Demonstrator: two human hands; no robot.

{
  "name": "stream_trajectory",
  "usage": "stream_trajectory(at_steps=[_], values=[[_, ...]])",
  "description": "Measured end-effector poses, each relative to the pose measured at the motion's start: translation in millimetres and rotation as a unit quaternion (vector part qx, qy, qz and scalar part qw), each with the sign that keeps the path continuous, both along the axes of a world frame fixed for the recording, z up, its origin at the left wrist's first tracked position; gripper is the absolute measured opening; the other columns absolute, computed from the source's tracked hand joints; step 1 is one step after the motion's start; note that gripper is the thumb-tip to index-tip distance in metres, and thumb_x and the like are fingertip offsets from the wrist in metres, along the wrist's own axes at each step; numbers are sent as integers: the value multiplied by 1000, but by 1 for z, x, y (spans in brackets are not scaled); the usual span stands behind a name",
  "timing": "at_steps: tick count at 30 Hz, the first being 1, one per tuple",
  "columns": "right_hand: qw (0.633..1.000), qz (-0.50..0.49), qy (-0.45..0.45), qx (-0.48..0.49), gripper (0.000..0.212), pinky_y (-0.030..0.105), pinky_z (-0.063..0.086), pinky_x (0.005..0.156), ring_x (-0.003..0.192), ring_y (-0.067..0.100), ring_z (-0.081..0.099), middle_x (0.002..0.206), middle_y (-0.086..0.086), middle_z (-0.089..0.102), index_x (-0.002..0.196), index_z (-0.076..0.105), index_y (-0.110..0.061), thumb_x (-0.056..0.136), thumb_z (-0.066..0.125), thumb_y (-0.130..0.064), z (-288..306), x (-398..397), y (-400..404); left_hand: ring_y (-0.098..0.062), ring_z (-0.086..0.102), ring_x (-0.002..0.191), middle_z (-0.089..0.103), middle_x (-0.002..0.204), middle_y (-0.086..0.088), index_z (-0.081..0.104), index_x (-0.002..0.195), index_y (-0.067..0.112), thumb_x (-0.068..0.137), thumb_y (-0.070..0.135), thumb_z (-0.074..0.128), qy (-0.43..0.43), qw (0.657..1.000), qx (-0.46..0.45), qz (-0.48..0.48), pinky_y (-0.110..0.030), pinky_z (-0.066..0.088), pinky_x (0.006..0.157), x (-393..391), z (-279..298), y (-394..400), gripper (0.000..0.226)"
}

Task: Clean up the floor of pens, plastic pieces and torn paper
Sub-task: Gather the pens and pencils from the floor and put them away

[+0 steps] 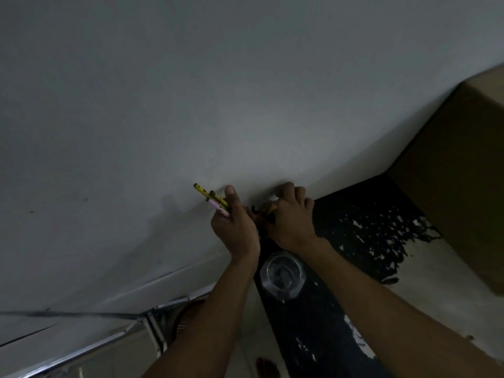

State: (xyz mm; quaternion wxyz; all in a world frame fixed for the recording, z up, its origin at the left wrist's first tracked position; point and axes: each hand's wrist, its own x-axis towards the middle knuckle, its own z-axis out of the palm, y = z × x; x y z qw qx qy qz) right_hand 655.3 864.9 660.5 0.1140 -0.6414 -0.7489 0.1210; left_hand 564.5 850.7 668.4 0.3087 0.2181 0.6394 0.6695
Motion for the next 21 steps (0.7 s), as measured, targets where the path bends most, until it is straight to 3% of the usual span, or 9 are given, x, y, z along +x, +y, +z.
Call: stream_trajectory(at_steps=[2, 6, 10, 14, 18, 21], values=[[998, 19, 58, -31, 32, 41, 40, 89, 111, 30, 33, 120, 8, 38, 108, 68, -27, 80, 66, -43, 1, 6, 3, -25, 56, 48, 56, 50, -10, 51, 52, 12, 91, 45, 55, 24, 1000, -6, 15, -40, 47, 51, 4, -14, 4, 52], [981, 46, 173, -73, 35, 37, 45, 85, 109, 26, 38, 116, 7, 42, 106, 66, -14, 71, 70, -13, 8, 19, 7, -5, 46, 46, 47, 50, -2, 45, 56, 14, 95, 30, 57, 64, 997, 18, 25, -28, 36, 49, 11, -28, 8, 44], [967, 44, 240, -73, 38, 30, 46, 79, 107, 21, 44, 111, 6, 50, 103, 66, -11, 65, 65, -9, 4, 23, 9, -3, 38, 49, 38, 49, 4, 41, 56, 18, 94, 26, 58, 148, 988, 44, -16, -25, 31, 50, 12, -42, 6, 42], [931, 16, 362, -52, 36, 28, 48, 86, 99, 13, 52, 100, 1, 59, 103, 68, -7, 68, 63, 4, 4, 24, 8, 1, 43, 54, 45, 54, 12, 50, 64, 18, 93, 19, 62, 133, 989, 48, -44, -20, 37, 54, 16, -48, 2, 31], [868, -39, 490, -65, 30, 36, 54, 89, 102, 13, 62, 109, -1, 65, 109, 69, -14, 81, 58, -14, 8, 23, 6, 0, 48, 58, 51, 63, 9, 56, 77, 11, 95, 24, 55, 157, 984, 52, -62, -21, 40, 55, 18, -54, 0, 22], [869, -27, 493, 12, 23, 32, 52, 89, 103, 12, 61, 106, -4, 65, 106, 67, -19, 89, 58, -32, 13, 18, 3, -8, 52, 65, 55, 72, 2, 54, 86, 15, 98, 19, 47, 200, 972, 70, -100, -31, 43, 57, 17, -59, -2, 14]])
